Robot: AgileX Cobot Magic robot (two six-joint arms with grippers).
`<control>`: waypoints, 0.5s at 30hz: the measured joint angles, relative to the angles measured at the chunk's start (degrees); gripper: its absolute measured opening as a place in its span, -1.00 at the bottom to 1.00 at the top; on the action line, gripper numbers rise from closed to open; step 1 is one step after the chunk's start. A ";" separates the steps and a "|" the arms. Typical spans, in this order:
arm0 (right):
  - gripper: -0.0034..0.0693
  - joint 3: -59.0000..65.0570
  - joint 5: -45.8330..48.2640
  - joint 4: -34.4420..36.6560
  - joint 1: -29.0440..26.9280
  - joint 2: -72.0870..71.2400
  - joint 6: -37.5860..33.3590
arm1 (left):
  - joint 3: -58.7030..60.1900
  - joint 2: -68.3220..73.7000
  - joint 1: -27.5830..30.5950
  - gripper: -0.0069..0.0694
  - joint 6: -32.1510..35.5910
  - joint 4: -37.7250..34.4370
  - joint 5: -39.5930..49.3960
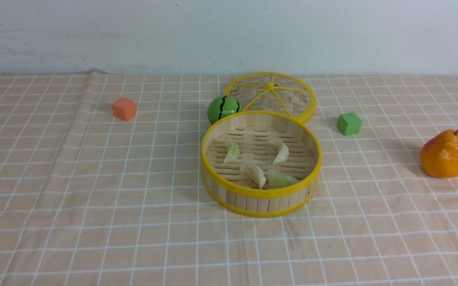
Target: Put the dumplings into the steamer on the table with the brown tablecloth.
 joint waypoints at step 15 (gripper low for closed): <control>-0.75 0.00 0.00 0.00 0.00 0.00 0.00 | 0.00 0.00 0.00 -0.86 0.59 0.00 0.13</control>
